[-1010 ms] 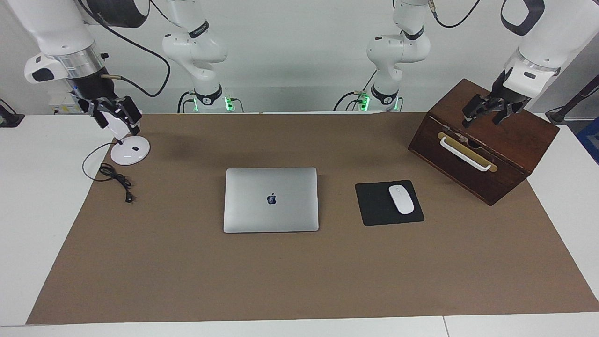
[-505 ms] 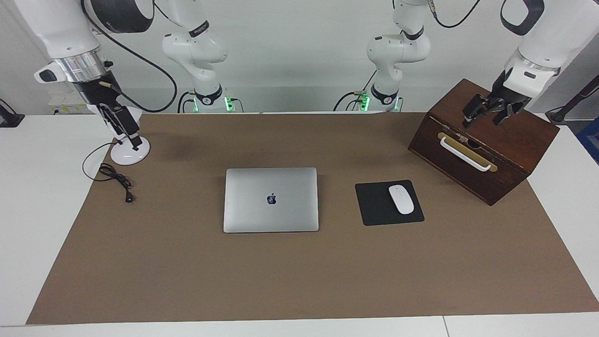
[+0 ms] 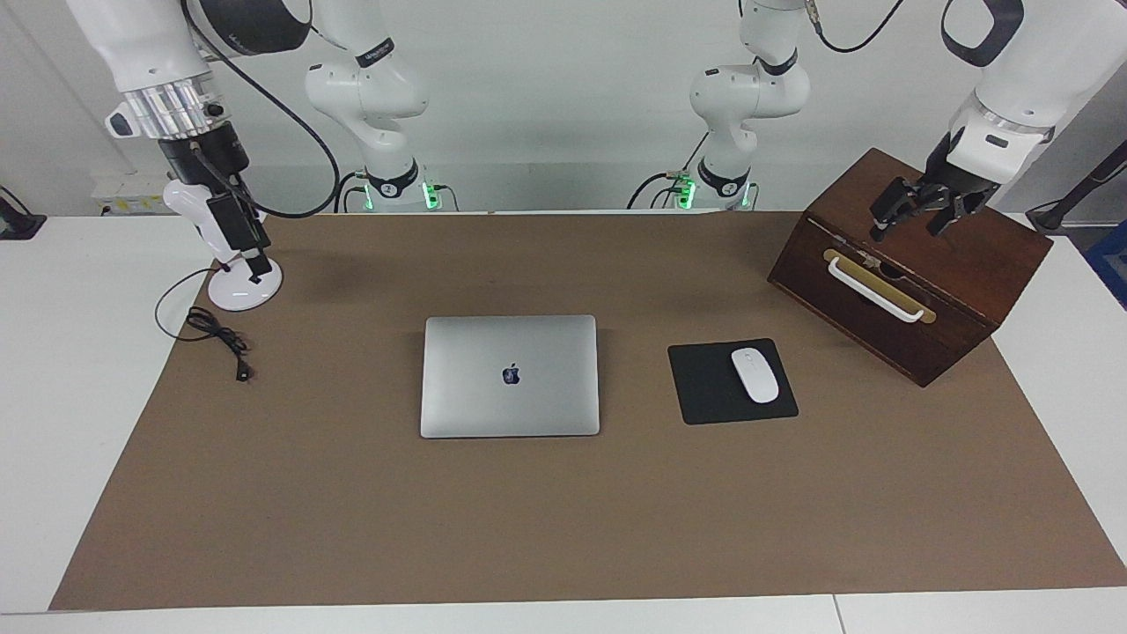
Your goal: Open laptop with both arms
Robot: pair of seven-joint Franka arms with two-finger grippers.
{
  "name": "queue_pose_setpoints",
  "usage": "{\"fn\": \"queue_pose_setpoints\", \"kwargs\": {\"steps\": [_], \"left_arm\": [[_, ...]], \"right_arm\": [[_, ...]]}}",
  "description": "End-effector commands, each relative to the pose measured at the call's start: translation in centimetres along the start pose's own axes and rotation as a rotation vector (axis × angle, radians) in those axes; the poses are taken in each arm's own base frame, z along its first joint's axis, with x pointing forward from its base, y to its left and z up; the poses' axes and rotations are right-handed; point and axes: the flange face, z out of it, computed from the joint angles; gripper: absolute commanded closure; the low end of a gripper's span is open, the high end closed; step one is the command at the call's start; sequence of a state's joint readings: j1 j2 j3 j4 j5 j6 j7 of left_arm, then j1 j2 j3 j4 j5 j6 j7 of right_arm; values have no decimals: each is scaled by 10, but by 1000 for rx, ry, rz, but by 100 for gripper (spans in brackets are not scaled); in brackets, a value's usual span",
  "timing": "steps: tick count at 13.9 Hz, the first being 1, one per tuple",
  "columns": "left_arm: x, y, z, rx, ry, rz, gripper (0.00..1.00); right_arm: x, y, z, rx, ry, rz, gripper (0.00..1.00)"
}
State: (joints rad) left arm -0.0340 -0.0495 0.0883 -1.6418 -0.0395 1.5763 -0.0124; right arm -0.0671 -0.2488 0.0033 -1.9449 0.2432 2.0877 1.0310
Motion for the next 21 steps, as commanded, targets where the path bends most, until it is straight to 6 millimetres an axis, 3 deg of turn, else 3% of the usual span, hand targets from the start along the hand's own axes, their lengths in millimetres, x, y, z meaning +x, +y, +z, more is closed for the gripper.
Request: {"fn": "queue_pose_setpoints", "kwargs": {"steps": [1,8,13,21], "left_arm": [[2,-1,-1,6,13,-10,100],[8,2,-3,4,59,-5,100],[15,11,6,0,119,11,100],[14,38,40,-57,213,38,100]], "right_arm": [[-22,20,2,61,3,61,0],[-62,26,1,164,27,184,1],[-86,33,6,199,35,239,1],[-111,66,46,204,65,216,1]]}}
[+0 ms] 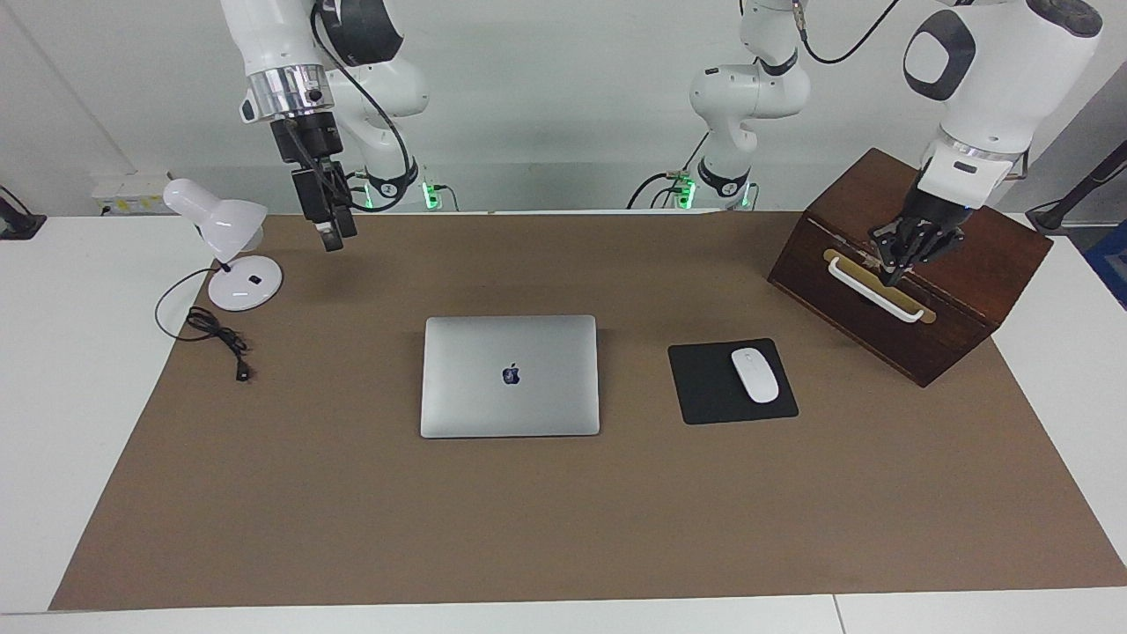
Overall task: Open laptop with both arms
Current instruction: 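Move the right gripper toward the laptop while the left gripper advances too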
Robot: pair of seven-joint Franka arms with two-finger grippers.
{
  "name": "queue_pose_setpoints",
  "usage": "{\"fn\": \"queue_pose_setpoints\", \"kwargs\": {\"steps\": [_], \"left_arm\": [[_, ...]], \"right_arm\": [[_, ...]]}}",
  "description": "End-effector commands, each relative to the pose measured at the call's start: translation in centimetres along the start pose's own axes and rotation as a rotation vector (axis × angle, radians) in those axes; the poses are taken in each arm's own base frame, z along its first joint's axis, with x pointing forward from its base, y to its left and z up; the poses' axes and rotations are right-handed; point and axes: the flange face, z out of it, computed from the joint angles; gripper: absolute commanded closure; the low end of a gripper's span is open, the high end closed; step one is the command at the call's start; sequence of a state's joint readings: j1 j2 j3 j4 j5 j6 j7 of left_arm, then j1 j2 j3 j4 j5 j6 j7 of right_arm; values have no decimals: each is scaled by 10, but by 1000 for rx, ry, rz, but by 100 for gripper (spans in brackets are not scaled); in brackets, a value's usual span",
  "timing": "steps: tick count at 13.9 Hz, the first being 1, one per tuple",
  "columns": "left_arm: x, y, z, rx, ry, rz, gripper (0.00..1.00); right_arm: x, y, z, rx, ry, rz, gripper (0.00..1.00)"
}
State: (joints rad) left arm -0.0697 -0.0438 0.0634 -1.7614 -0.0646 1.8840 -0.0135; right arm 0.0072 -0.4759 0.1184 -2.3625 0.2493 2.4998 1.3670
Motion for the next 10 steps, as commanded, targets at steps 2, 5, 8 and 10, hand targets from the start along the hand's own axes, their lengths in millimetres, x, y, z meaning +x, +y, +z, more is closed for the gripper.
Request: {"fn": "queue_pose_setpoints", "kwargs": {"steps": [2,5,8,10], "left_arm": [[-22,10,18,-32,62,-32,100],[-40,22,37,-71,97,-44,100],[-60,48,56,-105,131,-35,100],[-79,66,69,-125,174,-17,100]], "right_arm": [[-12,22,8,40,10,45,1],[-21,22,10,47,9,83,1],[-34,21,11,73,7,115,2],[-51,20,16,84,1,136,2]]}}
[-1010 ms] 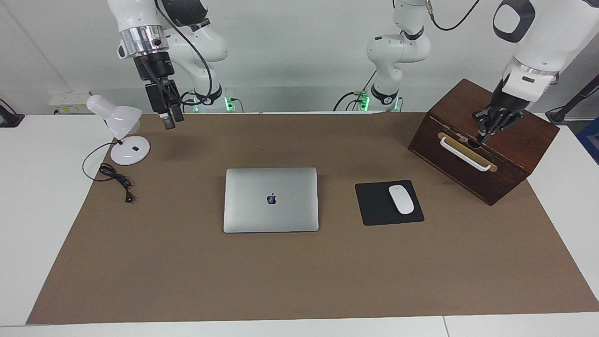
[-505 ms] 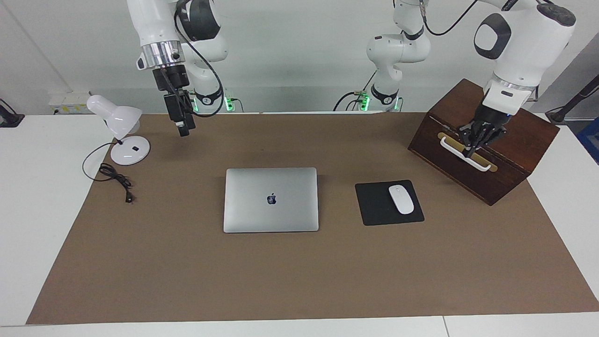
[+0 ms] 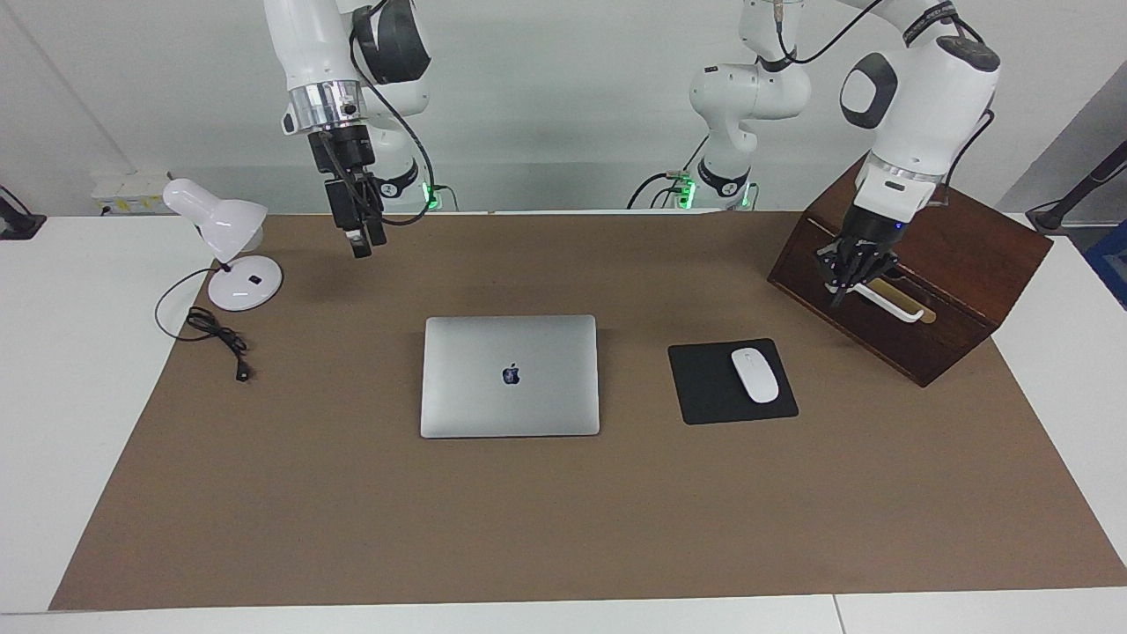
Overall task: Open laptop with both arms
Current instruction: 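Move the right gripper toward the laptop while the left gripper advances too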
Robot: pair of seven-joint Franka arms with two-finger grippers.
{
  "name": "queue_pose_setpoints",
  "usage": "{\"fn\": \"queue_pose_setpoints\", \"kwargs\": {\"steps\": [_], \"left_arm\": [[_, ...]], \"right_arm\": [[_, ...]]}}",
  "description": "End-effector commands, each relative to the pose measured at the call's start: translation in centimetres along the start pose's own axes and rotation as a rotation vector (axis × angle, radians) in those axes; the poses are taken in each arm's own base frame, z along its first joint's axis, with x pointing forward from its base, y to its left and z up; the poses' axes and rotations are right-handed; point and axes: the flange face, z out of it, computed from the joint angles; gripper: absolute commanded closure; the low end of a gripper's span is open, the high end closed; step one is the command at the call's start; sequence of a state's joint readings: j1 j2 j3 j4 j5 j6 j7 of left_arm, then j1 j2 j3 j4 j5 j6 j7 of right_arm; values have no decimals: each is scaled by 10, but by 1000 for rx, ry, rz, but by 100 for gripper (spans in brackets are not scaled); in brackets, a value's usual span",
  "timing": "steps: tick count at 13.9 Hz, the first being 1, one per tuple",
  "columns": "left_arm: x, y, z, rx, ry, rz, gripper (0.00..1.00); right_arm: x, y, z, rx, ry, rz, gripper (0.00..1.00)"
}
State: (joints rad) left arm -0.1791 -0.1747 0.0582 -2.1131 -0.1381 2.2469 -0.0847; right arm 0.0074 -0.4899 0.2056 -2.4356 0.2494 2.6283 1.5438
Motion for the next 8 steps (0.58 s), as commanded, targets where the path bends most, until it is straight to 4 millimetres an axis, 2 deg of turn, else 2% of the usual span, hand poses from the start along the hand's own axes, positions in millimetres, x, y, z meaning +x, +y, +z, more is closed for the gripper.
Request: {"fn": "queue_pose_setpoints", "kwargs": {"steps": [1,4,8], "left_arm": [[-39,17,14,-38,71,10,100],[-70,40,30,-71,132,48,100],[-113,85,59,-136,223,89,100]], "right_arm": [[-20,8,1,32,-11,47,2],[-43,13,4,36,-21,66,2],[-66,40,25,38,-22,49,2]]}}
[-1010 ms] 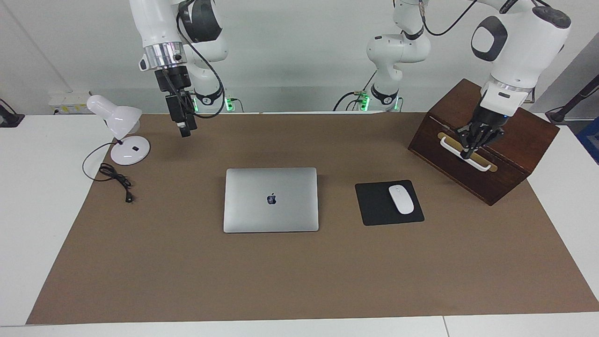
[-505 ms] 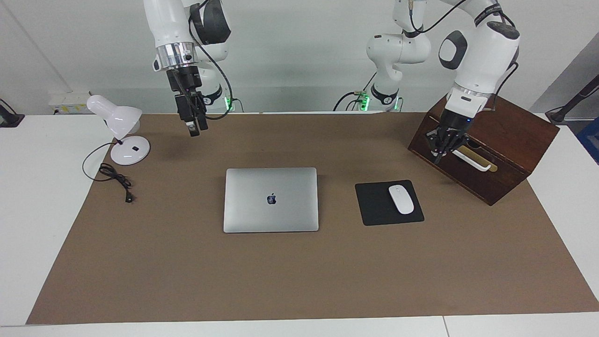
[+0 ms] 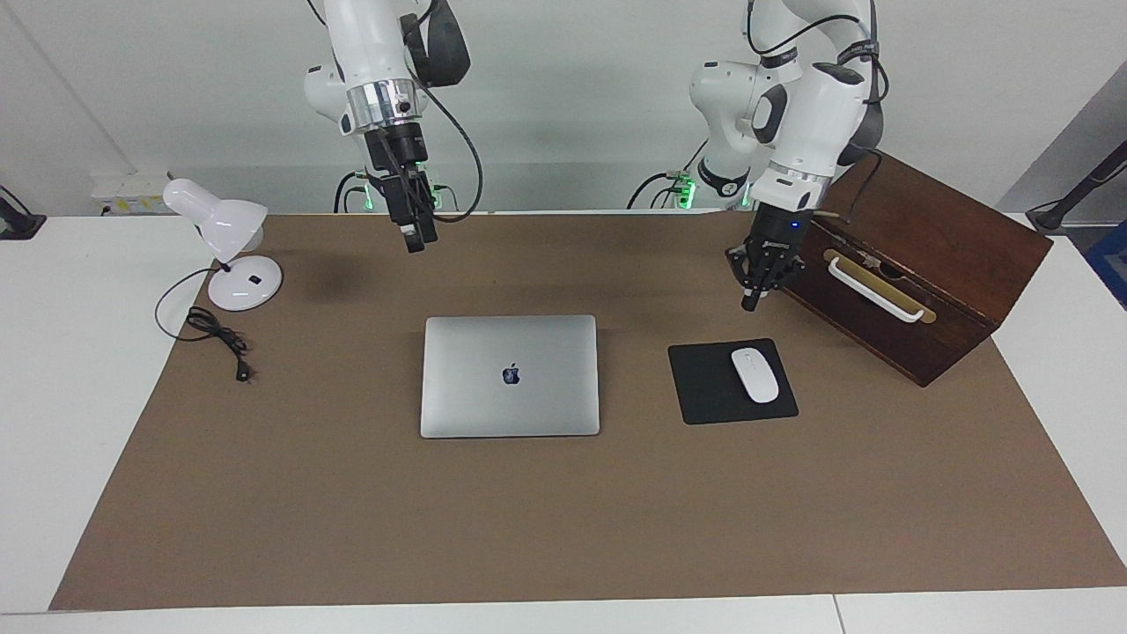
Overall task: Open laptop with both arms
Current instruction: 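Move the right gripper toward the laptop while the left gripper advances too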
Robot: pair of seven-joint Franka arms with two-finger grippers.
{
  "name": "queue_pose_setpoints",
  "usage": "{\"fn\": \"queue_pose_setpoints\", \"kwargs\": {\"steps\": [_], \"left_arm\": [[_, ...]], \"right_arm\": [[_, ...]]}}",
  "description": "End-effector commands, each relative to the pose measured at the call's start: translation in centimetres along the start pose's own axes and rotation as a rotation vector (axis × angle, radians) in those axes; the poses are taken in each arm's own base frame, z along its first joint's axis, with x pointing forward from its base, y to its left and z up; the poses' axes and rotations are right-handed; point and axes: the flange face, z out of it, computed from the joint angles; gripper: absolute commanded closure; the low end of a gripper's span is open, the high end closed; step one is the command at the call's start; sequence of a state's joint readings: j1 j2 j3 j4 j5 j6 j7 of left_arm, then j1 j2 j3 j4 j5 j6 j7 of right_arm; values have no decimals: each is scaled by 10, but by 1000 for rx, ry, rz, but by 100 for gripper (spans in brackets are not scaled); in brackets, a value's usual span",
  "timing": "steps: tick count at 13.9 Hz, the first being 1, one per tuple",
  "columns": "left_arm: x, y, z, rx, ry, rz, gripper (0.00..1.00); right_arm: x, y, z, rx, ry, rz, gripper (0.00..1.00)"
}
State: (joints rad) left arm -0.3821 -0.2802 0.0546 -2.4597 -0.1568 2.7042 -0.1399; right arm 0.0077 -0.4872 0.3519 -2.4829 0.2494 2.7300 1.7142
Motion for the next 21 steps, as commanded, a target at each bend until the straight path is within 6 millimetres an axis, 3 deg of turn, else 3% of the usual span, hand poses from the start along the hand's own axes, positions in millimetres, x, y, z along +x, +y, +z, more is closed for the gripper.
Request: {"fn": "queue_pose_setpoints", "kwargs": {"steps": [1,5,12,16,21], "left_arm": [[-35,25,7,-55,67,10,100],[-69,59,32,-103,124,66,100],[-125,107,78,-173,199,160,100],[-145,126,83,-203,198,208,100],[-187,150,86,-246,176,273,100]], "right_arm": [[-1,22,13,8,3,11,2],[0,44,26,-15,15,2,2],[-34,70,43,-41,-1,45,2],[-32,82,49,-62,12,121,2],[-32,108,71,-74,9,118,2]]}}
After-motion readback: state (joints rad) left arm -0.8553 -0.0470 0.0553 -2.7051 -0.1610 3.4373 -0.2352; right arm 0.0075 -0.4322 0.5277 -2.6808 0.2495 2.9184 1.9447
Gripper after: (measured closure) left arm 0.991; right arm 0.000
